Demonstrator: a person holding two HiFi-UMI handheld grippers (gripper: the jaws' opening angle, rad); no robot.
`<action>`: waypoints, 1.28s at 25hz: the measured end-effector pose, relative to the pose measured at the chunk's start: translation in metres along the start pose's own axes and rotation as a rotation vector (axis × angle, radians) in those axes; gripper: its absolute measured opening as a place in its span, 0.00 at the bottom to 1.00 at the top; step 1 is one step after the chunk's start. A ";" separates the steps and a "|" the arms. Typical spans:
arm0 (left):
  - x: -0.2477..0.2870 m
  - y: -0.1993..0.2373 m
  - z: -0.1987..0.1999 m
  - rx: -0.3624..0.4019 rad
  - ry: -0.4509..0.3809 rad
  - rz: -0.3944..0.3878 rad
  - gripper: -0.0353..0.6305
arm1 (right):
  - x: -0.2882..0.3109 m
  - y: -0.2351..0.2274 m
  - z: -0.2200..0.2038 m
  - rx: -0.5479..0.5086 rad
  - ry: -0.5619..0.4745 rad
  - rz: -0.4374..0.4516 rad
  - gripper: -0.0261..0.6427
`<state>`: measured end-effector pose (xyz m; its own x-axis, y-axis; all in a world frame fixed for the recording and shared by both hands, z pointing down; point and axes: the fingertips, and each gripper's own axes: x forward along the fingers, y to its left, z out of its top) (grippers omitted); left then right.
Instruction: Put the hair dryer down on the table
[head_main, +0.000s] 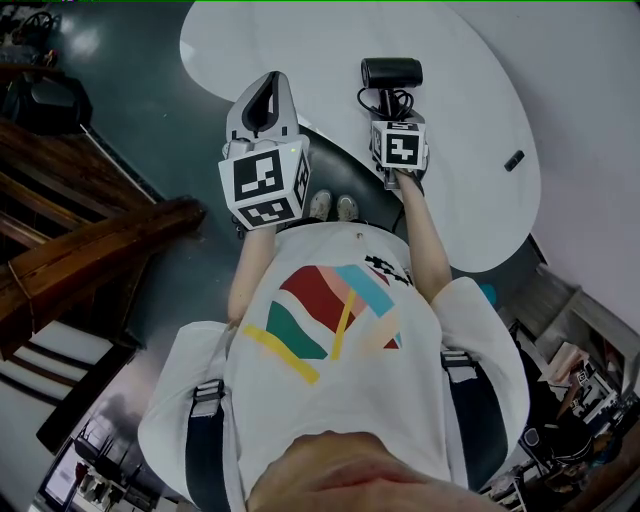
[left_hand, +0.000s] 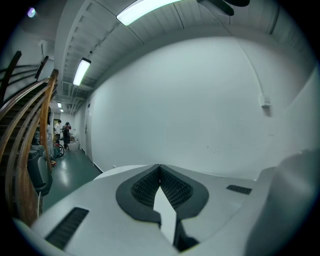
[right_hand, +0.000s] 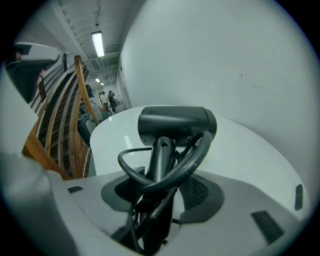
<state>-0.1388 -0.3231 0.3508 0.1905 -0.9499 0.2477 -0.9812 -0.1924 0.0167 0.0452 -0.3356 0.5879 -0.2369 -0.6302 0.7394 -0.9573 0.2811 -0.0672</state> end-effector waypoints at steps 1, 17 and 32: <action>0.000 0.002 0.000 -0.001 -0.001 0.001 0.08 | 0.002 0.001 -0.002 -0.001 0.007 -0.002 0.37; 0.000 -0.007 0.003 0.012 -0.010 -0.015 0.08 | 0.014 -0.007 -0.028 0.009 0.098 -0.026 0.37; -0.009 -0.006 0.006 0.013 -0.025 -0.011 0.08 | 0.020 -0.011 -0.037 0.032 0.110 -0.033 0.37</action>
<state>-0.1349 -0.3146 0.3430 0.2019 -0.9535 0.2237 -0.9786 -0.2058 0.0062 0.0573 -0.3249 0.6281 -0.1875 -0.5552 0.8103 -0.9695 0.2372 -0.0618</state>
